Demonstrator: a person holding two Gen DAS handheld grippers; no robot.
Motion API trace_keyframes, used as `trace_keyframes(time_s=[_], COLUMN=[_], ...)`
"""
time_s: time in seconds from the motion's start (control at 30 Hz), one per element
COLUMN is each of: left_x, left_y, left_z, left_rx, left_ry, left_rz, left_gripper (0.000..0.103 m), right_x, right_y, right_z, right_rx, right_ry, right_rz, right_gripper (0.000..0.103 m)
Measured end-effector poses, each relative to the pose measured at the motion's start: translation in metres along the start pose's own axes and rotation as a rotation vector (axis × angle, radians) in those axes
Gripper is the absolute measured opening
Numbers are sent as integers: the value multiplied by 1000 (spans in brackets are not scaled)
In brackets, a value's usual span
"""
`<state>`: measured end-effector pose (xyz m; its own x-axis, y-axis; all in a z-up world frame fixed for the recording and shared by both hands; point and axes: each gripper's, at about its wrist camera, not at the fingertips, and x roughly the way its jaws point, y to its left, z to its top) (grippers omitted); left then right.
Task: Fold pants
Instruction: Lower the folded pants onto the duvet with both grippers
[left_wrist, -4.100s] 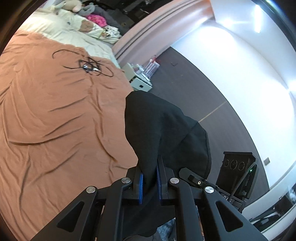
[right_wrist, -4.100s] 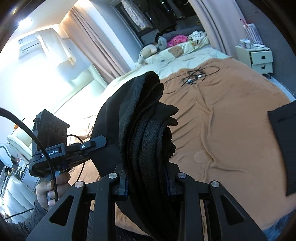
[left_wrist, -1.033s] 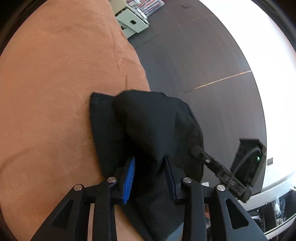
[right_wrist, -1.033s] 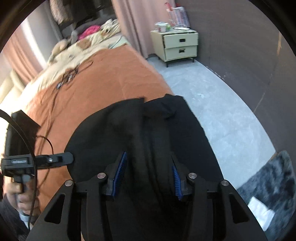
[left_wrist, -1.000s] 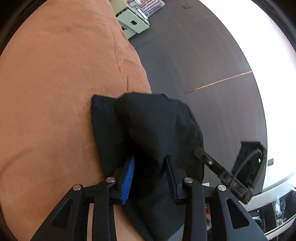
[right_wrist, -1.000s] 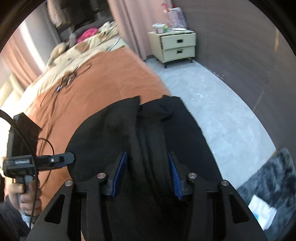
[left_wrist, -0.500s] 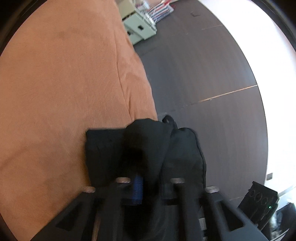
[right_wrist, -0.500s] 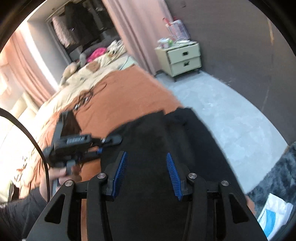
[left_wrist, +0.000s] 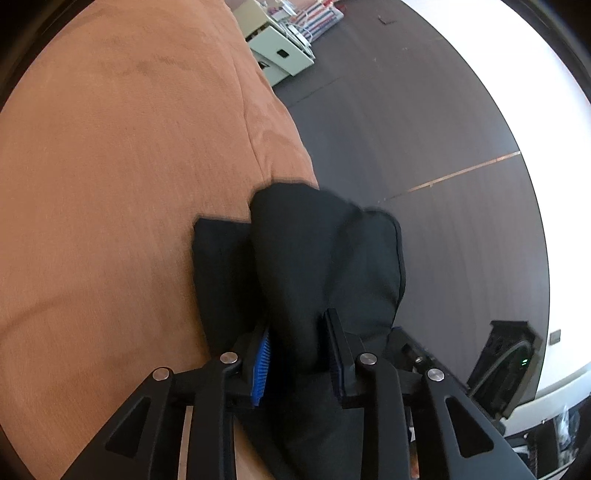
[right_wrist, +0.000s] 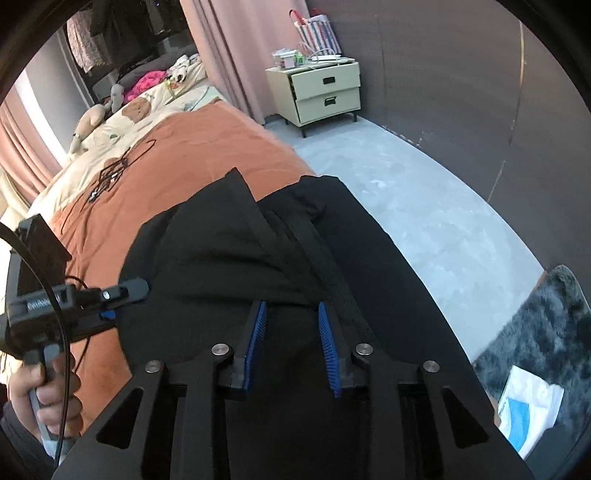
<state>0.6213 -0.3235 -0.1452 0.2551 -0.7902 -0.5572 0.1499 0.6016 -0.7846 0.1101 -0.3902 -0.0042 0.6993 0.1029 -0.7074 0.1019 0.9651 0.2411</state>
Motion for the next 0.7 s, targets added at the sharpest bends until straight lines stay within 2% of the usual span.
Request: trace_keyframes(time_s=[0.1,0.13,0.33,0.7], left_x=[9,9,3,20], left_y=[-2,-3,-10,-18], left_z=[-10,-16,-42,-71], left_rx=[14,15,21,5], left_ry=[17,23,23,70], left_rz=[17,17,48,91], left_gripper=[28,28,28,28], right_x=[-29,-26,-34,-68], right_y=[7,11,4,-29], right_z=[-14,-9,-46,-86], right_rx=[-26,-31,-31,59], right_ry=[-26,-29,10,85], right_rz=[13,25,46,-23], right_gripper=[26,26,26,26])
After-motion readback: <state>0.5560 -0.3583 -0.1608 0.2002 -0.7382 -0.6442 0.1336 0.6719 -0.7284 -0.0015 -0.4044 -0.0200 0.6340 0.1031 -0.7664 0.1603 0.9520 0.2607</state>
